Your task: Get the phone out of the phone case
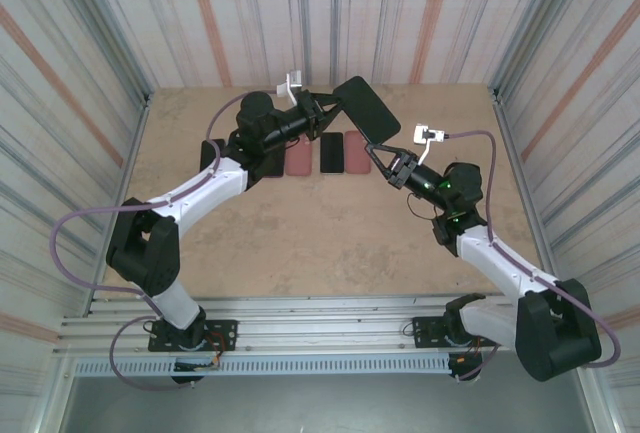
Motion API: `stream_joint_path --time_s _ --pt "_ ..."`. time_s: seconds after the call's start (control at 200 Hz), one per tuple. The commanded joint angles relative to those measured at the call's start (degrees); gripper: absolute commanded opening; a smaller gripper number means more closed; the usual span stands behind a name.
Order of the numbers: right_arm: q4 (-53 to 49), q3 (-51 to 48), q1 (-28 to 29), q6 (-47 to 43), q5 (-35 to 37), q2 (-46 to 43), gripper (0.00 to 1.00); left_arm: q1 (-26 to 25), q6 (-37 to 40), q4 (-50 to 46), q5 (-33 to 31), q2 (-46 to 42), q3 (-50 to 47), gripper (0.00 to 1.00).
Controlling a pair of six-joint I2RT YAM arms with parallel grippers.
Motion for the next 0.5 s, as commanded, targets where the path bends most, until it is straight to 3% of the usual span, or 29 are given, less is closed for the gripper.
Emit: stream_joint_path --time_s 0.0,0.276,0.496 --pt "-11.3 1.2 -2.3 -9.8 0.2 -1.1 0.05 -0.3 -3.5 5.8 3.4 -4.2 1.0 0.00" --pt "-15.6 2.3 -5.1 -12.3 -0.4 -0.2 0.03 -1.1 -5.0 7.8 5.1 -4.6 0.7 0.00" --pt "-10.4 2.1 -6.5 -8.0 -2.7 0.1 0.07 -0.8 0.1 3.8 5.8 -5.4 1.3 0.00"
